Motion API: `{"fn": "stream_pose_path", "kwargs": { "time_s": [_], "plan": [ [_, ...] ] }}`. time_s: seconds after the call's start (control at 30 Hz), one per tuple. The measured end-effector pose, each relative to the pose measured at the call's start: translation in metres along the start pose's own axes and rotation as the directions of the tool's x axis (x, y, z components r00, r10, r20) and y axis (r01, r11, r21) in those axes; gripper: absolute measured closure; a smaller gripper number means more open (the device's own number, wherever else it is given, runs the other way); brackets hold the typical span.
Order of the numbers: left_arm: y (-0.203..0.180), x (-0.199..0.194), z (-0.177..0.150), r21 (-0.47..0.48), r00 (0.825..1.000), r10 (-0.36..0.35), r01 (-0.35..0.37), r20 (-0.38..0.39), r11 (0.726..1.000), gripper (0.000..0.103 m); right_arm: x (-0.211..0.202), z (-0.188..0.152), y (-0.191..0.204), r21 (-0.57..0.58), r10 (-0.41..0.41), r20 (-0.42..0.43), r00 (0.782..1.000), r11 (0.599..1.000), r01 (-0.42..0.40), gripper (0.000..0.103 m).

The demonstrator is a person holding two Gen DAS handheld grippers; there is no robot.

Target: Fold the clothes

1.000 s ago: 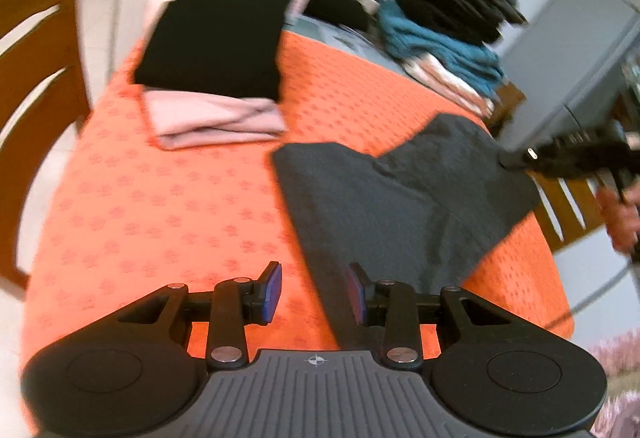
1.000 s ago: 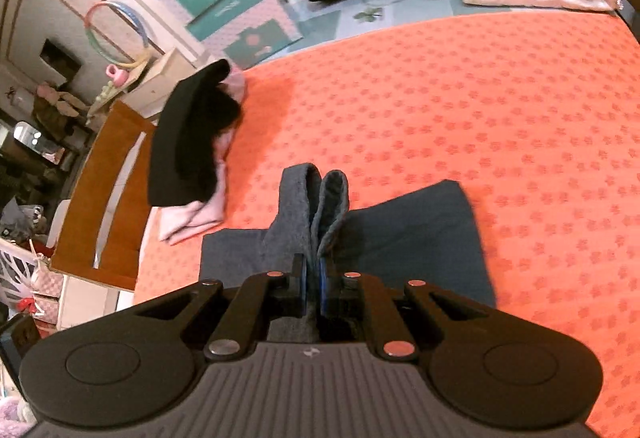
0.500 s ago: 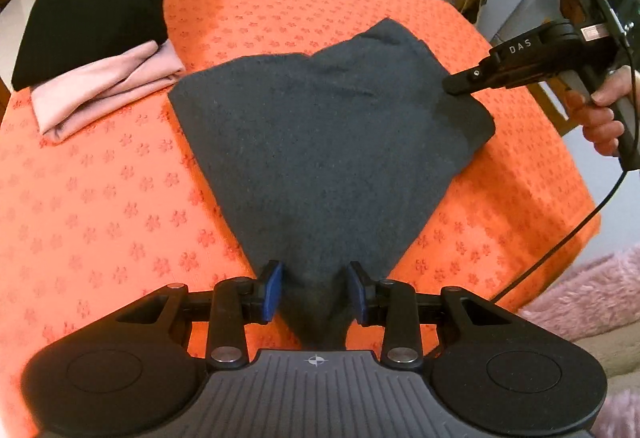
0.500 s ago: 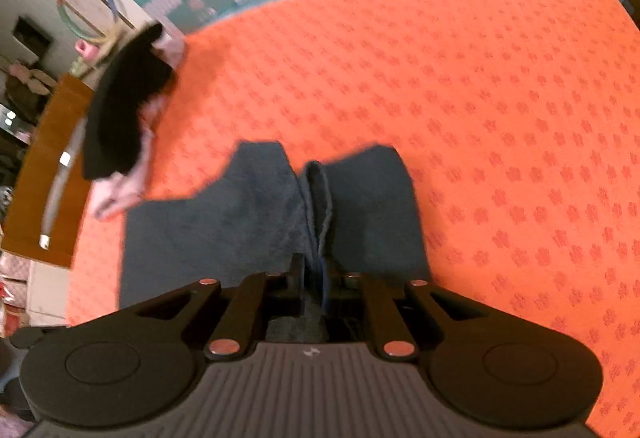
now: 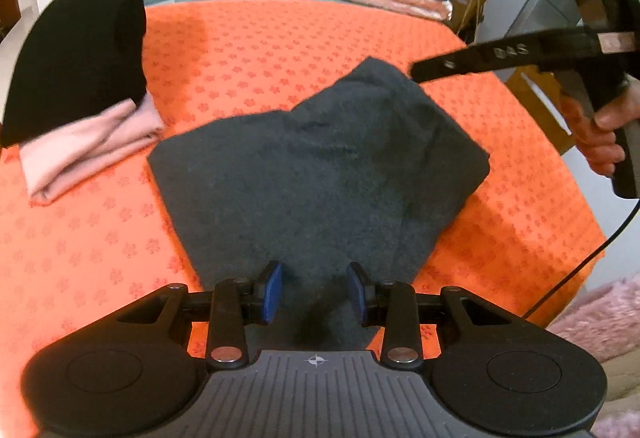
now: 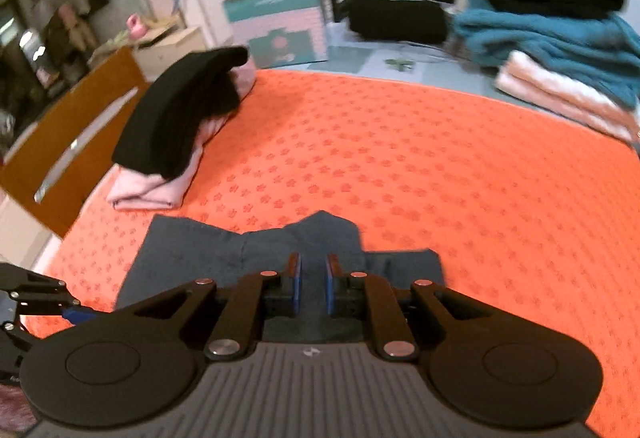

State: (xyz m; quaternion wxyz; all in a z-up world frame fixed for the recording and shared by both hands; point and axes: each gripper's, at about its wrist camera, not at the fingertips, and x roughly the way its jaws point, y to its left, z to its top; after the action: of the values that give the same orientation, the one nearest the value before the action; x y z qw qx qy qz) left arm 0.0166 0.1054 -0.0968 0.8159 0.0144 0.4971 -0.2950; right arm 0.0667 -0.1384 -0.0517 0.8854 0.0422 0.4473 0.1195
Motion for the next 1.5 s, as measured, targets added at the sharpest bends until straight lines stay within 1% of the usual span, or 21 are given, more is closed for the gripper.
{"fn": "stream_pose_path", "kwargs": {
  "time_s": [0.1, 0.17, 0.27, 0.37, 0.4, 0.5, 0.6, 0.7, 0.77, 0.83, 0.93, 1.0, 1.07, 1.1, 1.13, 1.17, 1.23, 1.33, 1.37, 1.4, 1.5],
  "plan": [
    [-0.002, 0.009, 0.001, -0.012, 1.000, 0.009, -0.009, -0.013, 1.000, 0.065, 0.022, 0.002, 0.004, -0.012, 0.009, -0.022, 1.000, 1.000, -0.009, 0.089],
    [0.000, 0.011, 0.000, -0.040, 1.000, 0.007, -0.008, -0.010, 0.999, 0.065, 0.037, -0.001, 0.003, -0.019, -0.003, -0.055, 0.998, 1.000, 0.002, 0.089],
    [0.003, 0.009, -0.002, -0.084, 1.000, 0.004, -0.004, 0.002, 0.996, 0.065, 0.046, -0.004, -0.005, -0.007, 0.009, -0.090, 0.996, 1.000, -0.010, 0.089],
    [0.001, 0.008, -0.003, -0.102, 1.000, 0.016, -0.015, 0.009, 0.995, 0.065, 0.052, -0.007, -0.015, 0.009, 0.027, -0.123, 0.992, 1.000, -0.026, 0.089],
    [0.000, 0.008, -0.003, -0.102, 1.000, 0.024, -0.023, 0.011, 0.994, 0.065, 0.050, -0.006, -0.017, 0.007, 0.033, -0.121, 0.992, 0.999, -0.032, 0.089],
    [-0.002, 0.004, -0.003, -0.120, 0.998, 0.048, -0.042, 0.041, 0.992, 0.065, 0.032, 0.001, -0.026, -0.012, 0.054, -0.078, 0.995, 0.998, -0.055, 0.086],
    [0.002, -0.002, -0.003, -0.170, 0.995, 0.061, -0.046, 0.083, 0.984, 0.065, 0.018, 0.012, -0.039, -0.024, 0.060, -0.038, 0.997, 0.998, -0.061, 0.083],
    [0.010, 0.005, -0.004, -0.224, 0.995, 0.073, -0.058, 0.061, 0.973, 0.065, 0.015, 0.023, -0.056, -0.008, 0.061, -0.022, 0.998, 0.998, -0.061, 0.083],
    [0.012, 0.008, -0.005, -0.236, 0.995, 0.082, -0.068, 0.048, 0.969, 0.065, 0.022, 0.028, -0.067, 0.047, 0.079, -0.027, 0.997, 0.996, -0.078, 0.081],
    [0.012, 0.010, -0.005, -0.240, 0.995, 0.087, -0.074, 0.042, 0.968, 0.065, 0.034, 0.032, -0.080, 0.131, 0.136, -0.047, 0.990, 0.983, -0.129, 0.079],
    [0.013, 0.012, -0.004, -0.245, 0.995, 0.092, -0.080, 0.036, 0.966, 0.064, 0.055, 0.027, -0.088, 0.238, 0.213, -0.066, 0.975, 0.952, -0.192, 0.076],
    [0.014, 0.012, -0.005, -0.245, 0.995, 0.093, -0.082, 0.033, 0.966, 0.064, 0.069, 0.021, -0.091, 0.308, 0.266, -0.083, 0.960, 0.923, -0.229, 0.076],
    [0.014, 0.012, -0.004, -0.241, 0.995, 0.095, -0.085, 0.031, 0.967, 0.064, 0.076, 0.016, -0.092, 0.371, 0.331, -0.095, 0.939, 0.887, -0.275, 0.077],
    [0.014, 0.012, -0.004, -0.239, 0.995, 0.096, -0.086, 0.031, 0.967, 0.064, 0.077, 0.014, -0.091, 0.389, 0.354, -0.090, 0.931, 0.873, -0.294, 0.089],
    [0.014, 0.013, -0.004, -0.237, 0.995, 0.096, -0.086, 0.030, 0.968, 0.064, 0.074, 0.013, -0.088, 0.396, 0.369, -0.076, 0.926, 0.864, -0.312, 0.097],
    [0.014, 0.013, -0.004, -0.236, 0.995, 0.095, -0.085, 0.030, 0.968, 0.064, 0.068, 0.013, -0.087, 0.395, 0.365, -0.058, 0.929, 0.863, -0.314, 0.098],
    [0.015, 0.014, -0.003, -0.235, 0.995, 0.092, -0.083, 0.030, 0.969, 0.063, 0.052, 0.015, -0.083, 0.386, 0.303, -0.009, 0.953, 0.880, -0.276, 0.099],
    [0.015, 0.014, -0.003, -0.233, 0.995, 0.090, -0.080, 0.032, 0.969, 0.063, 0.029, 0.014, -0.079, 0.393, 0.207, 0.059, 0.976, 0.894, -0.214, 0.100],
    [0.015, 0.014, -0.003, -0.232, 0.995, 0.090, -0.080, 0.033, 0.969, 0.063, 0.026, 0.012, -0.078, 0.390, 0.178, 0.066, 0.982, 0.901, -0.190, 0.100],
    [0.015, 0.014, -0.003, -0.230, 0.995, 0.090, -0.080, 0.033, 0.970, 0.063, 0.026, 0.010, -0.074, 0.368, 0.144, 0.056, 0.988, 0.917, -0.155, 0.100],
    [0.013, 0.015, -0.003, -0.211, 0.995, 0.094, -0.085, 0.031, 0.974, 0.062, 0.034, 0.005, -0.060, 0.263, 0.041, 0.009, 0.999, 0.964, -0.042, 0.096]
  ]
}}
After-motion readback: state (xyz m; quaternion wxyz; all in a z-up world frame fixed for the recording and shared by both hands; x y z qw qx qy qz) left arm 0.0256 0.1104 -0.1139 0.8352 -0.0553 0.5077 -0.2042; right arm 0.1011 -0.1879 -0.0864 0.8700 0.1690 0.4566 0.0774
